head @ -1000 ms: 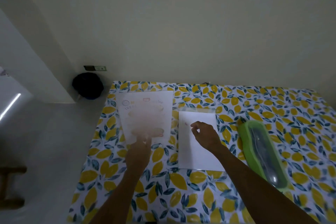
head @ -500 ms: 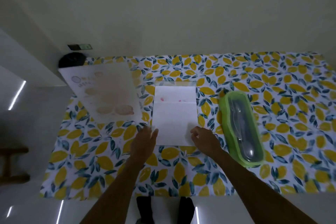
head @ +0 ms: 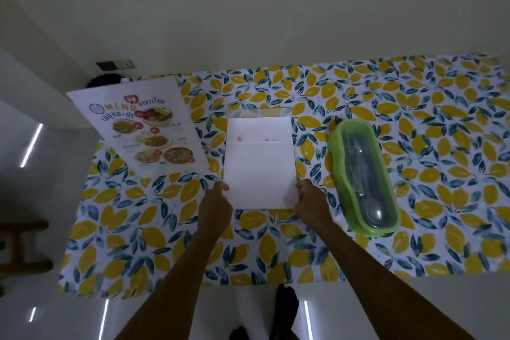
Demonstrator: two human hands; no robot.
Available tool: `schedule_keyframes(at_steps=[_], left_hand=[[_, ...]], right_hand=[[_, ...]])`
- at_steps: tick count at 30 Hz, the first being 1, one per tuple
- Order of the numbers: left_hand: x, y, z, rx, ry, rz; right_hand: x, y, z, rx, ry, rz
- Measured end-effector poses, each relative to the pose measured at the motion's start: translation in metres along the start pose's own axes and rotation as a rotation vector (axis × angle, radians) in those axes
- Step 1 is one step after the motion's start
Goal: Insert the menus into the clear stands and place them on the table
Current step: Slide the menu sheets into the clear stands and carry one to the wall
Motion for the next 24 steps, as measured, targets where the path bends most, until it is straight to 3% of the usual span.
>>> schedule_keyframes(at_steps=[6,11,19,24], left_hand=[[0.001,-0.032,-0.021,0.010,0.133,-0.096],[0.002,-0.068,-0.046,0.033,0.157,-0.390],[0.024,-0.117,-0.081,0.093,0.246,-0.465],[0.047,-0.147,-0.085,0.160,0.384,-0.442]], right_hand=[[-0.007,-0.032,-0.033,0.105,-0.021,0.141],[-0.008,-0.058,-0.074,0.105,-0.019,0.341],[-0.027,-0.110,-0.136,0.229,-0.019,0.484],[-0.053,-0.144,-0.142,0.262,-0.111,0.433]])
Point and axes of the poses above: each hand's wrist, its own z-axis towards the middle knuckle, its own y-axis out of the palm, x = y × z, the point moved 7 cm from there along z, towards the middle knuckle, and after that the axes turned 10 degrees about x, right-handed, at the moved point
